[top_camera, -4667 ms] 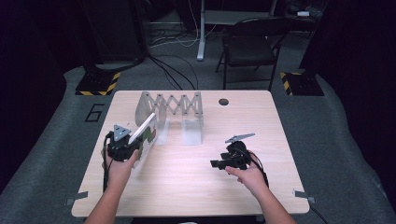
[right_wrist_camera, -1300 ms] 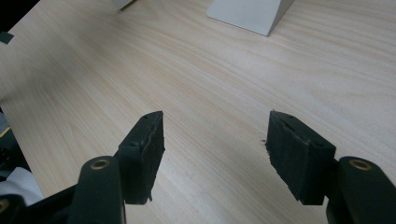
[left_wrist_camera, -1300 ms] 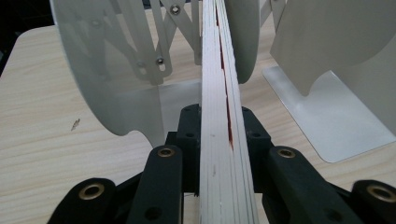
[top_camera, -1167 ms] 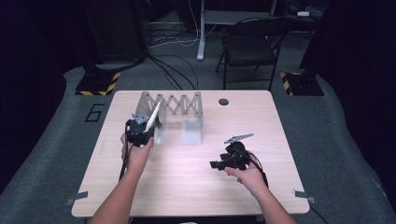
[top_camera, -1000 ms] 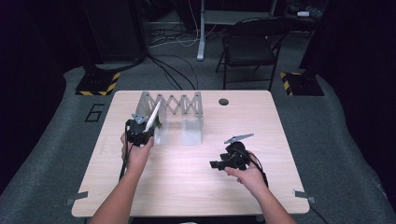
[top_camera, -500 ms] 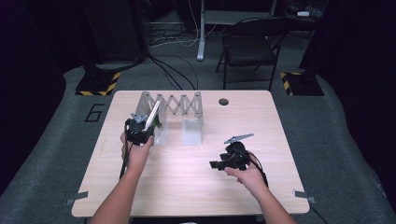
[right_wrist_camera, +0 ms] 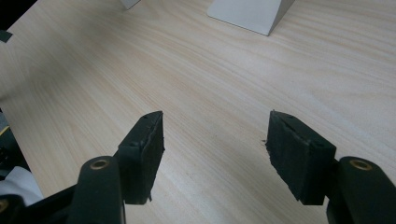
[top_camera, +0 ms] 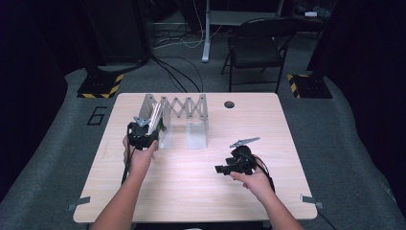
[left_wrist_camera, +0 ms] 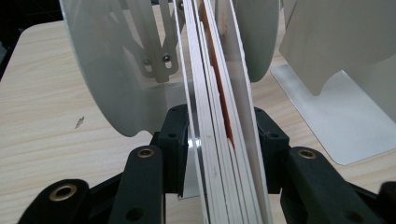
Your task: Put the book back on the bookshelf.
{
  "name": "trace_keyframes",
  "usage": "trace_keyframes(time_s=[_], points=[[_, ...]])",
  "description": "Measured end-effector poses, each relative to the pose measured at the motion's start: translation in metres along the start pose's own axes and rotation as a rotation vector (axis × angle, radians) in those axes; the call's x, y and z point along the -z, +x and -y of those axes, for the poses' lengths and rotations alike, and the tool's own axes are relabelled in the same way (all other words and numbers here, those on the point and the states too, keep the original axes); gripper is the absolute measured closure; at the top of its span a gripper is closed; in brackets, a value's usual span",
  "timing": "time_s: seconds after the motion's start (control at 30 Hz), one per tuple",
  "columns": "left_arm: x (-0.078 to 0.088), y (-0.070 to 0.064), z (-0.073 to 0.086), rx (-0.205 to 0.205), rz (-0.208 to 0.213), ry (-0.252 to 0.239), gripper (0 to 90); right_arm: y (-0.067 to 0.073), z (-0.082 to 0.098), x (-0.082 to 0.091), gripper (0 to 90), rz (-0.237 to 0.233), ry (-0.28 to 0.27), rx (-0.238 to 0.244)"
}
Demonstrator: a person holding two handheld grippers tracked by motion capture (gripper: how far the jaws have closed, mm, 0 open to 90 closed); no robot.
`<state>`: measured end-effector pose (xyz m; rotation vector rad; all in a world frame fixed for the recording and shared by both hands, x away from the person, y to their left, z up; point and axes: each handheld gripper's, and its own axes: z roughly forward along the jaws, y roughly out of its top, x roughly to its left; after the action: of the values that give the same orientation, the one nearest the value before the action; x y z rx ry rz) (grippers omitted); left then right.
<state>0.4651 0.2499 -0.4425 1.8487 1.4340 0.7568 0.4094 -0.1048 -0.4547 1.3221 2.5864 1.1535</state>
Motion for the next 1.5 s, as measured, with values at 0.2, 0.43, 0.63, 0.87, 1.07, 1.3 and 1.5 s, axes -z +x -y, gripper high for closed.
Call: trace_keyframes(time_s=[0.2, 0.43, 0.63, 0.87, 1.07, 1.3, 1.5], points=[[0.010, 0.001, -0.001, -0.006, 0.014, -0.022, 62.9, -0.001, 0.000, -0.001, 36.7, 0.003, 0.002, 0.006], [0.019, 0.002, -0.001, -0.016, 0.016, -0.034, 62.2, 0.000, 0.001, -0.003, 36.6, 0.006, 0.001, 0.008], [0.026, 0.004, -0.002, -0.014, 0.028, -0.043, 62.1, 0.000, 0.001, -0.003, 36.6, 0.005, 0.011, 0.002], [0.036, 0.001, -0.006, -0.006, 0.039, -0.068, 61.4, -0.001, 0.002, -0.004, 36.6, 0.001, 0.008, 0.001], [0.047, -0.003, -0.012, -0.035, 0.073, -0.058, 58.6, -0.001, 0.001, -0.005, 36.6, 0.001, 0.016, -0.005], [0.056, -0.005, -0.016, -0.049, 0.102, -0.057, 53.2, -0.001, 0.001, -0.006, 36.6, -0.003, 0.017, -0.006], [0.064, -0.009, -0.017, -0.078, 0.147, -0.028, 49.3, -0.002, 0.001, -0.005, 36.5, -0.003, 0.009, -0.014]])
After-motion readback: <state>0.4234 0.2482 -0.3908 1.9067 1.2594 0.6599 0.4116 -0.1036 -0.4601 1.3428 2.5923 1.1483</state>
